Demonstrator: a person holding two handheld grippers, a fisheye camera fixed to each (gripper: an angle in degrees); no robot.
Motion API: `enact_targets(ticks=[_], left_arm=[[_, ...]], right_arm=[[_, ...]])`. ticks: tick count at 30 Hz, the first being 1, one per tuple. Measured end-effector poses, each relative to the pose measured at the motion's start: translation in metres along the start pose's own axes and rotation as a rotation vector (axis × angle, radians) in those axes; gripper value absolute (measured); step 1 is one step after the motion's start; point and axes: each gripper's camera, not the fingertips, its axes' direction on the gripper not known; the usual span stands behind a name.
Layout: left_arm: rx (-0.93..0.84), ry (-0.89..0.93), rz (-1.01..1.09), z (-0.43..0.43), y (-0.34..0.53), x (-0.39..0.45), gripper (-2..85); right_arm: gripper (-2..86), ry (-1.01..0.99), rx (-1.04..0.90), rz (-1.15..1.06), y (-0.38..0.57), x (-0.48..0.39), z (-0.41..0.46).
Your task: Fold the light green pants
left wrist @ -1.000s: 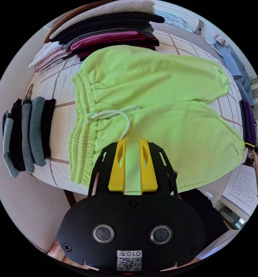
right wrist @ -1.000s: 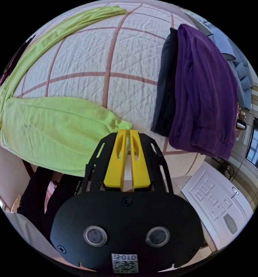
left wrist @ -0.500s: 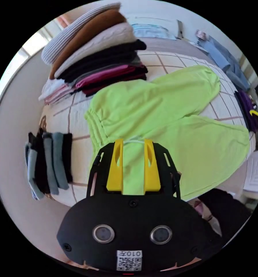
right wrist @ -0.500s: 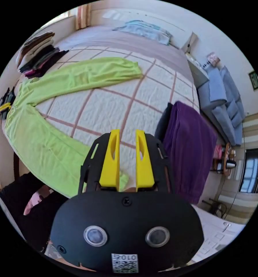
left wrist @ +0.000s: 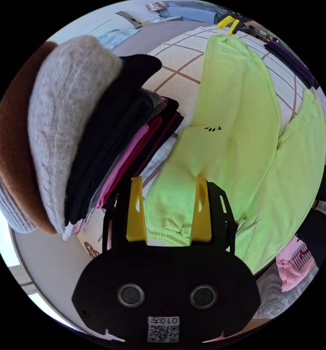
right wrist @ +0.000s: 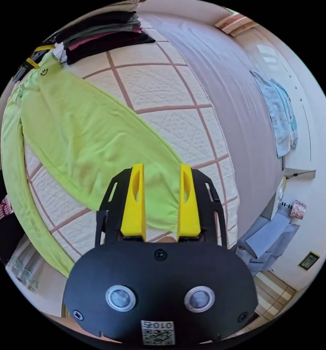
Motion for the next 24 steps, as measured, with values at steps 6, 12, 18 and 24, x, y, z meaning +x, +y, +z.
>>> enact_targets(ticks=[6, 12, 18, 24], left_arm=[[0.045, 0.141, 0.0, 0.032, 0.01, -0.016, 18.1], [-0.004, 0.197, 0.061, 0.059, 0.001, -0.006, 17.0], [-0.04, 0.278, 0.077, 0.075, -0.007, -0.01, 15.3], [-0.077, 0.355, 0.021, 0.075, -0.001, -0.016, 8.4]], right_arm=[[14.0, -0.026, -0.141, -0.163, -0.07, 0.002, 0.039], [5.4, -0.117, -0.176, -0.193, -0.082, -0.022, 0.053], [2.0, -0.076, -0.169, -0.231, -0.044, -0.062, 0.031], [1.4, -0.053, -0.07, -0.068, 0.029, -0.088, -0.009]])
